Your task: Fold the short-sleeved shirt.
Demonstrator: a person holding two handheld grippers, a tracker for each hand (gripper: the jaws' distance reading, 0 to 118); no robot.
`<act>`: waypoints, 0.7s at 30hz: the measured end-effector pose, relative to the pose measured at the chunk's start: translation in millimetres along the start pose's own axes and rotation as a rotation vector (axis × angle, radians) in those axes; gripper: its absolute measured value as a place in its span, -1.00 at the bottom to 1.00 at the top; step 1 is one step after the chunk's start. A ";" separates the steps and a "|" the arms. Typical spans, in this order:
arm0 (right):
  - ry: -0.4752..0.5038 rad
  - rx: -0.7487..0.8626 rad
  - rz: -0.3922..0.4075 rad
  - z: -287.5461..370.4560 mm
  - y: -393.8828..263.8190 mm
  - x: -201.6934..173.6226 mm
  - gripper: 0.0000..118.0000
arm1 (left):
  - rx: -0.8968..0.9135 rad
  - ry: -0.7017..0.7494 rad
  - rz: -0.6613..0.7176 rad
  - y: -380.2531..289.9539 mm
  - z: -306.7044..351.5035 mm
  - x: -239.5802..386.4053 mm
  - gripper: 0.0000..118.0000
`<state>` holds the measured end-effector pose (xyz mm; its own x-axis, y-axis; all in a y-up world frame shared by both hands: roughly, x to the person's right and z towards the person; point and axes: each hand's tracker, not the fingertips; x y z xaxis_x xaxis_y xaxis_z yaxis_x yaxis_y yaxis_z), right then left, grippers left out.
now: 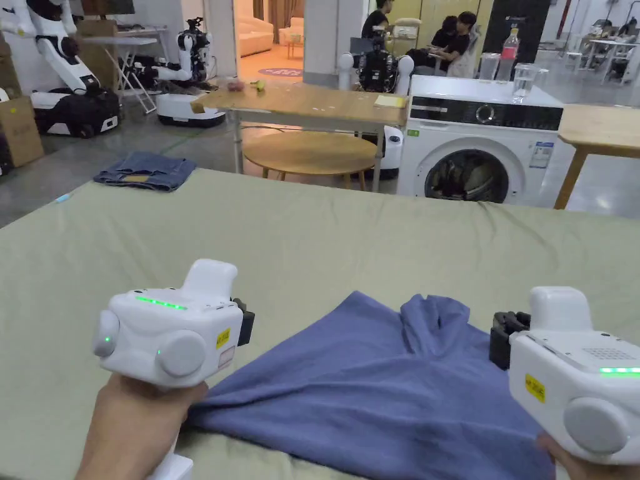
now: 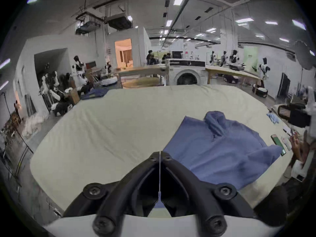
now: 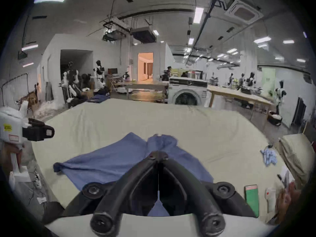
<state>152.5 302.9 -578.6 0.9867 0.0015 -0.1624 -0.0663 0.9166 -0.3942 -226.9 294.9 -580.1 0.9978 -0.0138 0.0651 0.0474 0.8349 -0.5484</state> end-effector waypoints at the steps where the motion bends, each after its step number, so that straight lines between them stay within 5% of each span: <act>1: -0.010 0.006 0.014 -0.9 -3.7 -1.5 -1.00 | -0.011 0.023 -0.001 -5.5 1.7 -12.0 -1.00; 7: 0.006 -0.021 0.007 -18.6 -17.4 -1.1 -1.00 | -0.157 0.000 0.130 -51.2 1.6 -76.6 -0.93; 9: 0.012 -0.036 0.000 -27.7 -22.2 -2.3 -1.00 | -0.174 0.016 0.139 -64.6 -6.3 -79.4 0.51; 10: 0.015 -0.045 0.001 -32.2 -18.3 -0.6 -1.00 | -0.213 0.010 0.145 -73.6 -14.0 -80.2 0.86; 11: 0.013 -0.051 0.003 -36.1 -20.5 -0.9 -1.00 | -0.199 0.003 0.149 -79.0 -18.8 -78.9 0.86; 16: 0.001 -0.096 0.040 -52.6 -25.6 13.2 -1.00 | -0.321 -0.088 0.116 -103.4 -58.8 -71.3 0.78; 17: -0.003 -0.107 0.046 -56.4 -25.3 20.2 -1.00 | -0.338 -0.088 0.103 -107.2 -66.3 -70.2 0.53; 18: -0.013 -0.112 0.055 -60.0 -24.1 27.5 -1.00 | -0.340 -0.078 0.097 -109.2 -72.1 -69.8 0.07; 19: -0.025 -0.114 0.064 -64.6 -23.6 35.7 -1.00 | -0.344 -0.062 0.084 -110.6 -78.4 -71.0 -0.59; 20: -0.034 -0.117 0.070 -69.5 -22.4 43.3 -1.00 | -0.349 -0.053 0.074 -111.9 -83.8 -72.3 -1.00; 21: -0.043 -0.127 0.079 -77.2 -19.0 53.9 -1.00 | -0.337 -0.076 0.079 -112.7 -87.0 -73.6 -1.00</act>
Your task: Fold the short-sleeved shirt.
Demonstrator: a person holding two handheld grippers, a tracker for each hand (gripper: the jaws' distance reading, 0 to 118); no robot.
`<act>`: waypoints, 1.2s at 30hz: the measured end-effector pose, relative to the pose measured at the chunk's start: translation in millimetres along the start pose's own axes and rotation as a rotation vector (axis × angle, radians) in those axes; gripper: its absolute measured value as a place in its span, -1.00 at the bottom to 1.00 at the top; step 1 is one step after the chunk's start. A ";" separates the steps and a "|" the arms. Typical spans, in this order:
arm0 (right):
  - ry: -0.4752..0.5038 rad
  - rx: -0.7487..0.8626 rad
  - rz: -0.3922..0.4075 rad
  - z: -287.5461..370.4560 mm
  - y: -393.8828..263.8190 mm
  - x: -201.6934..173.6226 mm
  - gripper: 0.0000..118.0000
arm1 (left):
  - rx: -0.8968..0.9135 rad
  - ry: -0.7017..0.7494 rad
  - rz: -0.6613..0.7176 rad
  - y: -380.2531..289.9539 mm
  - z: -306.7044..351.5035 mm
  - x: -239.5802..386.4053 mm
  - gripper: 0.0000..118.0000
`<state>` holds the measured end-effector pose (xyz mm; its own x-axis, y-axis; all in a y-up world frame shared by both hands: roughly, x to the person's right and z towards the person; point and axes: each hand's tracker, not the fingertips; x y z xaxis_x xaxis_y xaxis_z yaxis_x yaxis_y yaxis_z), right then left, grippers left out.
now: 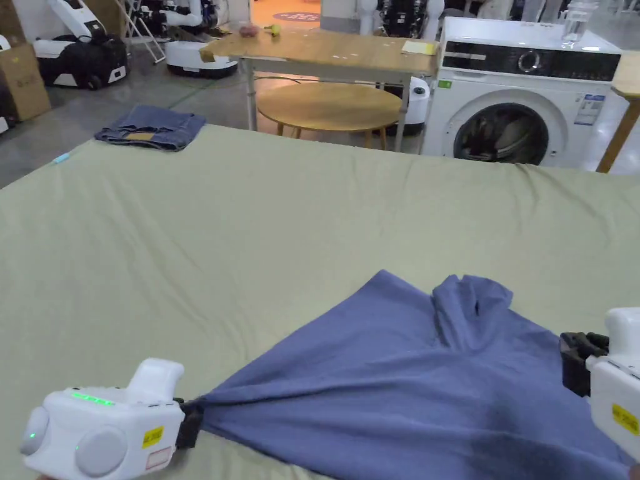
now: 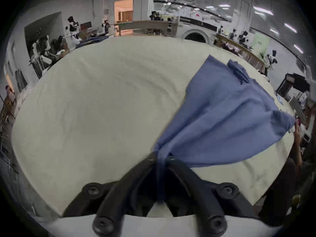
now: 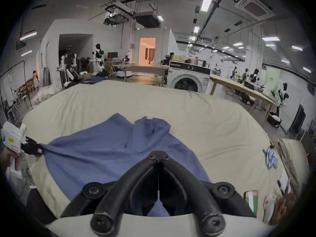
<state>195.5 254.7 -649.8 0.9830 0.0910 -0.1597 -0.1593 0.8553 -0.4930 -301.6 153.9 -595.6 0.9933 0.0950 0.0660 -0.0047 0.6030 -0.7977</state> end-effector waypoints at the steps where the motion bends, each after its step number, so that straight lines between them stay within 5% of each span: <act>1: -0.009 -0.008 0.011 -8.0 3.8 9.5 -1.00 | 0.012 -0.019 0.020 1.8 2.0 2.9 -1.00; 3: -0.016 -0.020 0.037 -28.6 9.0 26.1 -0.58 | -0.004 0.005 -0.018 5.7 7.7 13.1 -1.00; 5: -0.016 -0.027 0.050 -56.2 15.8 41.2 -0.44 | 0.002 0.009 -0.018 7.0 10.0 13.7 -1.00; 6: 0.027 -0.053 0.048 -73.0 18.4 47.5 -0.08 | 0.002 -0.001 -0.003 8.5 10.8 12.2 -1.00; 8: 0.040 -0.179 0.030 -116.3 22.2 55.6 0.99 | 0.006 -0.004 0.014 12.7 13.3 6.6 -1.00; 9: 0.033 -0.173 0.034 -131.9 23.8 57.6 1.00 | 0.009 -0.007 0.017 14.3 15.0 6.8 -1.00; 13: 0.026 -0.306 -0.025 -193.1 14.4 66.6 1.00 | -0.008 0.007 -0.004 22.4 15.9 12.1 -1.00; 14: 0.014 -0.350 -0.044 -200.5 10.6 68.1 0.65 | -0.008 0.013 -0.007 23.0 14.5 12.2 -1.00; 16: -0.007 -0.414 -0.071 -204.0 0.8 67.7 -1.00 | -0.018 0.009 0.004 25.4 10.3 10.7 -1.00; 22: 0.056 -0.382 -0.072 -165.8 -3.8 60.9 -1.00 | -0.020 0.008 0.034 32.4 9.5 12.4 -1.00; 36: 0.064 0.104 -0.050 0.2 89.8 71.2 -1.00 | 0.183 0.042 0.052 76.5 65.8 33.4 -1.00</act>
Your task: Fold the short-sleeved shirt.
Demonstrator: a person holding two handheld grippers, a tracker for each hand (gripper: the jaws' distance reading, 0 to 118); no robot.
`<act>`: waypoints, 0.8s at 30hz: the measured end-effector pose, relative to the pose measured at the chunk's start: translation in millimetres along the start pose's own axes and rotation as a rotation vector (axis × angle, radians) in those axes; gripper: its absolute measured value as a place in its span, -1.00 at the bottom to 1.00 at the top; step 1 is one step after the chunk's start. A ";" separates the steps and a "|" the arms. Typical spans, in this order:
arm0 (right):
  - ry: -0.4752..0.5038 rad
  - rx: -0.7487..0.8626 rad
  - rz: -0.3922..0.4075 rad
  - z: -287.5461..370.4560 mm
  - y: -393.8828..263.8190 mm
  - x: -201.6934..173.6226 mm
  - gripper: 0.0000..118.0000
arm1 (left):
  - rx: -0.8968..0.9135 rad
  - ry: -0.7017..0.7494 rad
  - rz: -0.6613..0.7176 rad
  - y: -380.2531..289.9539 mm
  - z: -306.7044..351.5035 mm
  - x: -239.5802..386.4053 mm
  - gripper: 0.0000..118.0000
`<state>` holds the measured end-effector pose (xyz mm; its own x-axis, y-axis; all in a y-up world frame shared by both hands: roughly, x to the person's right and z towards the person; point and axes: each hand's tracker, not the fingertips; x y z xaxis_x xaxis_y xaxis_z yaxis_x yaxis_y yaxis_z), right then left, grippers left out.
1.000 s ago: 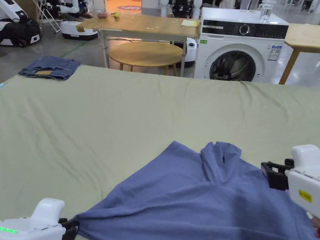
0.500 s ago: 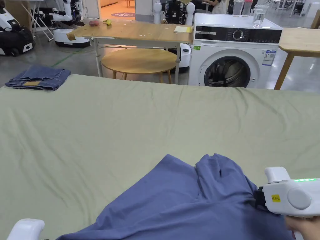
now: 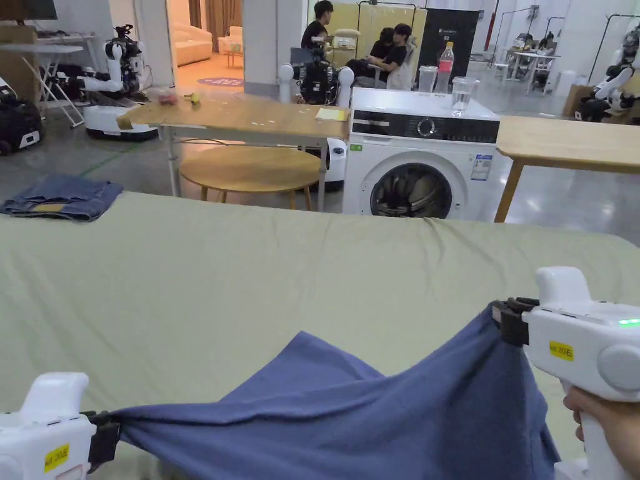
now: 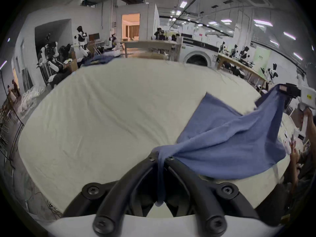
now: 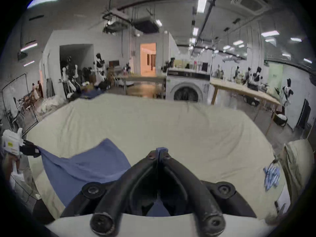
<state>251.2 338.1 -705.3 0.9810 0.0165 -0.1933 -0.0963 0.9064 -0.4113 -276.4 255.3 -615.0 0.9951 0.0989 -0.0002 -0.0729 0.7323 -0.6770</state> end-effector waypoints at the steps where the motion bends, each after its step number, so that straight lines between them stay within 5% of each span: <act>1: -0.023 0.030 0.014 9.7 9.4 0.1 -1.00 | 0.030 0.008 0.004 10.9 2.4 2.3 -1.00; 24: -0.198 0.518 -0.050 100.3 275.9 42.0 -1.00 | 0.503 0.154 -0.060 355.4 85.4 68.4 -1.00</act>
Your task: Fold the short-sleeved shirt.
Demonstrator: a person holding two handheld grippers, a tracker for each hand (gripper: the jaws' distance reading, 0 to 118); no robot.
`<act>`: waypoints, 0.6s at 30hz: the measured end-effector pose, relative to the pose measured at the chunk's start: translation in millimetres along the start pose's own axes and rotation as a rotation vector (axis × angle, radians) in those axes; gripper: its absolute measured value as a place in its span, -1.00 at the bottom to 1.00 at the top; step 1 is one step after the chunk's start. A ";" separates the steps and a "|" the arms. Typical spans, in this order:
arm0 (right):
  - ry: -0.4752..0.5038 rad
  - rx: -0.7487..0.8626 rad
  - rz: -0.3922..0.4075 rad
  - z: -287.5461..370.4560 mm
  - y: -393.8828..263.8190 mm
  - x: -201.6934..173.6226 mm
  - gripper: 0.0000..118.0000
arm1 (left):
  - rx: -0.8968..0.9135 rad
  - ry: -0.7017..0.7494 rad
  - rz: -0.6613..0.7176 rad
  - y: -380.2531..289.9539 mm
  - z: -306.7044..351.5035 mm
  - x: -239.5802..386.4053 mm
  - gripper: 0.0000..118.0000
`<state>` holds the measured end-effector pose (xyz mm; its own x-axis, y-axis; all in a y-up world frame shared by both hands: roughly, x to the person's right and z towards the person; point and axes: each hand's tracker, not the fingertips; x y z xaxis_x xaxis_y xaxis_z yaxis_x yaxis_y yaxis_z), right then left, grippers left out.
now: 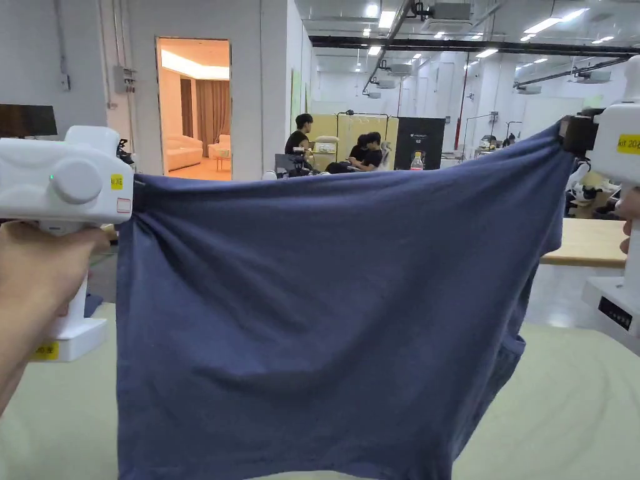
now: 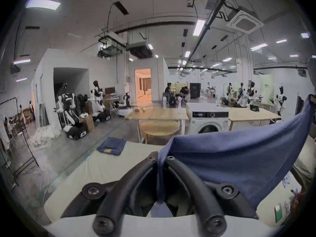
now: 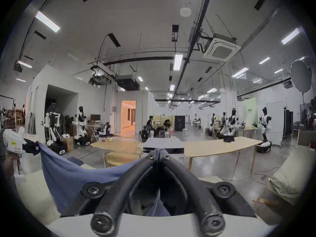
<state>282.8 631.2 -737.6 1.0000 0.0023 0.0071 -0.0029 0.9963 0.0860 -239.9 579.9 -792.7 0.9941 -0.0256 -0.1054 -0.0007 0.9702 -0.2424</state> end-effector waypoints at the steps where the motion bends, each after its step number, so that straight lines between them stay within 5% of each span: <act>1: -0.005 0.005 -0.001 -3.4 1.6 1.3 -1.00 | 0.010 -0.001 -0.004 3.4 1.7 0.5 -1.00; 10: -0.035 -0.056 -0.024 -20.2 -63.4 10.4 -1.00 | -0.056 0.011 -0.011 -55.5 -23.7 6.3 -1.00; 18: -0.007 -0.123 -0.036 41.6 -120.0 22.7 -1.00 | -0.114 -0.051 0.001 -122.6 12.1 1.9 -1.00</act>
<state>305.5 508.1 -706.3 0.9993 -0.0342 0.0132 0.0347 0.9987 -0.0361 -236.6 463.8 -751.6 0.9983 -0.0091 -0.0569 -0.0115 0.9365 -0.3506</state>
